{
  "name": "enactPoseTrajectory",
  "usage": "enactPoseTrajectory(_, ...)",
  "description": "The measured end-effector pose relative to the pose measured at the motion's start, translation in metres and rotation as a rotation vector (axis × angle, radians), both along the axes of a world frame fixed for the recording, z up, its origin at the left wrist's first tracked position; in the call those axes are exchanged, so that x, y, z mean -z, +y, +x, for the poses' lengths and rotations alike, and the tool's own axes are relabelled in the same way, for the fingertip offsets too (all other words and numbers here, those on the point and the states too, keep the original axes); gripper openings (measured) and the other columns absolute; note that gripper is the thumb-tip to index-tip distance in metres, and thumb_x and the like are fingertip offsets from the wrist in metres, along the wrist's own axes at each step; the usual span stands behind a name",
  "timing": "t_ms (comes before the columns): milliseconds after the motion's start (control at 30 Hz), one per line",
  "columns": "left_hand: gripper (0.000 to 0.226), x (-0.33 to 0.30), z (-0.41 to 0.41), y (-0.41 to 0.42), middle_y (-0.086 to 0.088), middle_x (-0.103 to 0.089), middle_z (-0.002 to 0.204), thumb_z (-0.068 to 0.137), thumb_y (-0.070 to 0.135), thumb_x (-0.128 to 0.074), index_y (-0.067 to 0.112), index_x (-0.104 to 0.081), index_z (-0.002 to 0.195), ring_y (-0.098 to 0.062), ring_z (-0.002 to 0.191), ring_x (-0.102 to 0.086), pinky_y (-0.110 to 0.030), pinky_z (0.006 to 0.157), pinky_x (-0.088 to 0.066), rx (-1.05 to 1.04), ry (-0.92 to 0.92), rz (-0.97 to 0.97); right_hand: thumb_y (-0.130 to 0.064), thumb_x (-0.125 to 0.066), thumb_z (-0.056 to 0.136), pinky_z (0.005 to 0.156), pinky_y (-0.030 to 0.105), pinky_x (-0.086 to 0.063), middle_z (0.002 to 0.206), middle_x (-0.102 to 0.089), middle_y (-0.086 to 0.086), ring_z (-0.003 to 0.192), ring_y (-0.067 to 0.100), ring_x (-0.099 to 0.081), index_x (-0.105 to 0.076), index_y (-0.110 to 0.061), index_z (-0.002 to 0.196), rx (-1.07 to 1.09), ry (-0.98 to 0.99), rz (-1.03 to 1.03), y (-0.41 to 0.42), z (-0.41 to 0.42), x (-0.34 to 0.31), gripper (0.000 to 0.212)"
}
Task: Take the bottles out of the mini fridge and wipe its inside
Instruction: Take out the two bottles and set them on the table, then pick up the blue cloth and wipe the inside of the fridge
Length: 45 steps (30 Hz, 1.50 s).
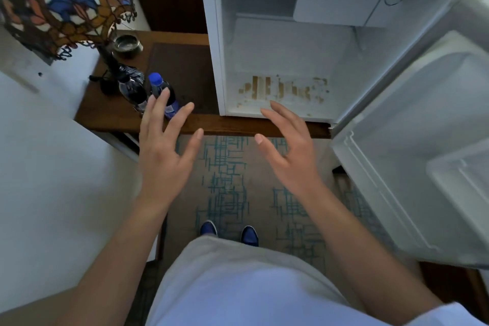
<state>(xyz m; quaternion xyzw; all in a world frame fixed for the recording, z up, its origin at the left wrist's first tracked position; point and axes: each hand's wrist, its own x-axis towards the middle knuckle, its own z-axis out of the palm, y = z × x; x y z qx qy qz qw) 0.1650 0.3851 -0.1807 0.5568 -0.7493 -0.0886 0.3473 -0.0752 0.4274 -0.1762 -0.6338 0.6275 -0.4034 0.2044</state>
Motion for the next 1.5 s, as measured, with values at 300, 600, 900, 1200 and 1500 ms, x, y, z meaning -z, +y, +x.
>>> enactPoseTrajectory(300,0.055,-0.021,0.024,0.025,-0.002,-0.024,0.169,0.102,0.044,-0.053,0.026,-0.043,0.153,-0.025,0.16,-0.011,-0.056,0.126,-0.021,0.109,-0.001,0.026,-0.044,-0.059,0.099,0.122,0.024,-0.022,0.162,-0.039,-0.005,0.152,0.012,-0.03,-0.045,-0.028,0.151,0.162,0.074,-0.064,0.056,0.018,-0.011,0.056)
enactPoseTrajectory(600,0.049,-0.026,0.04,0.062,-0.004,-0.027,0.168,0.103,0.041,-0.054,0.023,-0.051,0.148,-0.029,0.16,-0.01,-0.057,0.127,-0.018,0.273,-0.018,-0.057,-0.038,-0.061,0.101,0.126,0.049,-0.026,0.166,-0.034,0.002,0.157,0.021,-0.024,-0.046,-0.02,0.153,0.347,0.263,-0.166,0.141,0.041,-0.019,0.057)
enactPoseTrajectory(900,0.044,-0.053,0.0,0.09,-0.005,-0.028,0.168,0.101,0.035,-0.063,0.023,-0.058,0.142,-0.035,0.159,-0.009,-0.061,0.126,-0.011,0.445,-0.055,-0.184,-0.042,-0.059,0.099,0.121,0.062,-0.028,0.166,-0.033,0.002,0.158,0.024,-0.021,-0.047,-0.025,0.152,0.562,0.416,-0.18,0.215,0.019,-0.047,0.057)
enactPoseTrajectory(1200,0.045,-0.079,-0.047,0.146,-0.006,-0.029,0.167,0.102,0.043,-0.057,0.021,-0.06,0.14,-0.037,0.159,-0.01,-0.066,0.125,-0.011,0.521,-0.02,-0.303,-0.048,-0.05,0.102,0.12,0.065,-0.025,0.168,-0.03,0.003,0.159,0.028,-0.017,-0.038,-0.026,0.157,0.653,0.411,-0.261,0.299,-0.01,-0.076,0.06)
enactPoseTrajectory(1500,0.042,-0.091,-0.122,0.263,-0.01,-0.034,0.165,0.102,0.044,-0.059,0.022,-0.064,0.138,-0.044,0.156,-0.015,-0.07,0.122,-0.012,0.638,0.012,-0.421,-0.051,-0.046,0.103,0.118,0.068,-0.024,0.17,-0.025,0.004,0.16,0.028,-0.012,-0.034,-0.026,0.159,0.711,0.425,-0.289,0.427,-0.061,-0.09,0.062)
